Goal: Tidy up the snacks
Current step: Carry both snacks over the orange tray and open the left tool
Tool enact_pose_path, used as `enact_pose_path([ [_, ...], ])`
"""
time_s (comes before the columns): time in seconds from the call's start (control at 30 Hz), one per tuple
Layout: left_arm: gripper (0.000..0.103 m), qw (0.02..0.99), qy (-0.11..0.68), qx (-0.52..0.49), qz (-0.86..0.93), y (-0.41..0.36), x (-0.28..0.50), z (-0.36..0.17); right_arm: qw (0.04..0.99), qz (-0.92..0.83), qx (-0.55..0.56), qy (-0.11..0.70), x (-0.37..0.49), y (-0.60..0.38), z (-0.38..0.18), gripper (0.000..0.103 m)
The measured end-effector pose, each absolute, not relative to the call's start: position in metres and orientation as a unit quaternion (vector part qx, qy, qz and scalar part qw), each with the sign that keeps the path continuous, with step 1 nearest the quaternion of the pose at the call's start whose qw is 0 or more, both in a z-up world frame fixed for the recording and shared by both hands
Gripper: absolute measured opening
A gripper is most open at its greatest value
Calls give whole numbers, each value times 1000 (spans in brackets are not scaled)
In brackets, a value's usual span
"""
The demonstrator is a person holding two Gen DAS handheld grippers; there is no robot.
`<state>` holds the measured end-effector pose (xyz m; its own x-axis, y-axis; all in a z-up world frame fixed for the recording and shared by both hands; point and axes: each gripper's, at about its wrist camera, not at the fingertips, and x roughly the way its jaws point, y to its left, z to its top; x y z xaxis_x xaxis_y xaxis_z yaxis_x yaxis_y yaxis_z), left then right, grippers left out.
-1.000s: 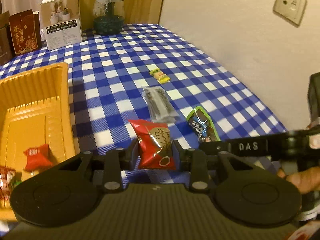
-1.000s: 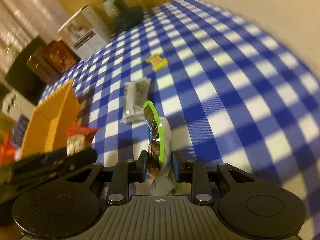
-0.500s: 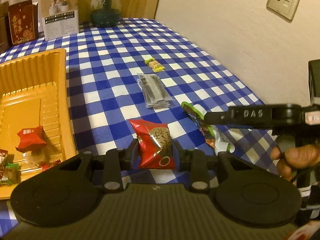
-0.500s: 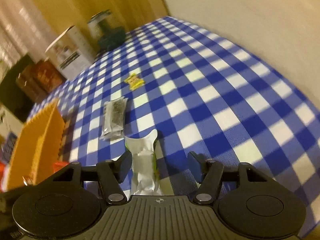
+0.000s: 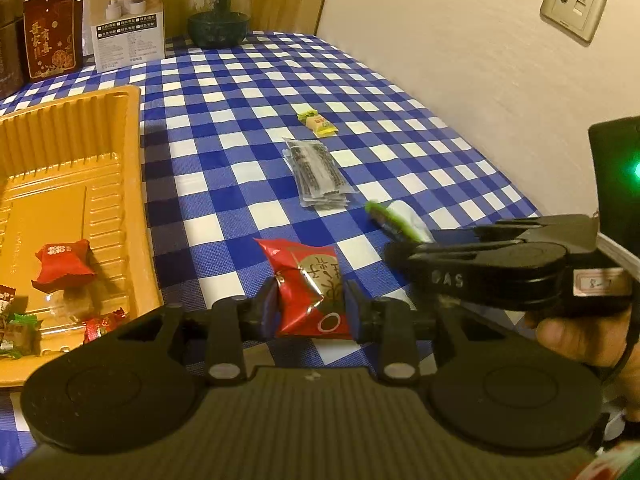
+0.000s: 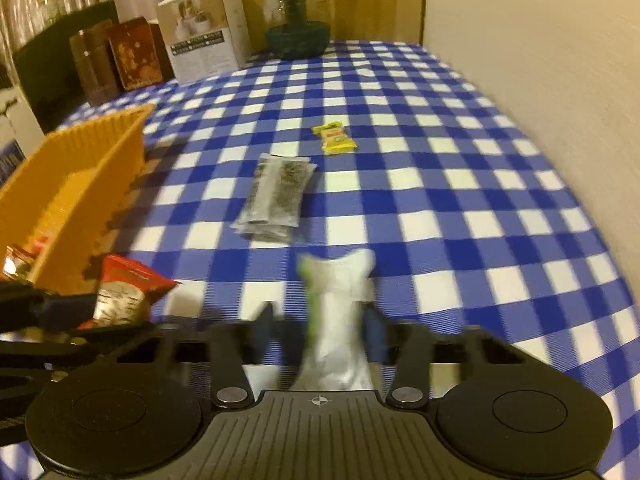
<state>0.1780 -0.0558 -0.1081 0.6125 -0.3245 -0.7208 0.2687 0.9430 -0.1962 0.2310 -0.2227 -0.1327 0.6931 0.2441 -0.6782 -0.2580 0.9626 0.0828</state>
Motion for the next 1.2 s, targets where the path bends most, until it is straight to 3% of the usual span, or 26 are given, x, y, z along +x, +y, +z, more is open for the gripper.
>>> enact_pose_path([
  [0.67,31,921,354,-26,-162,-49,159,-69,936,153,44,315,196,-215,-81,30],
  [1.2,31,938,332,-45,-93,20,127,-41,933,224,38,278,170,-154,-47,30],
])
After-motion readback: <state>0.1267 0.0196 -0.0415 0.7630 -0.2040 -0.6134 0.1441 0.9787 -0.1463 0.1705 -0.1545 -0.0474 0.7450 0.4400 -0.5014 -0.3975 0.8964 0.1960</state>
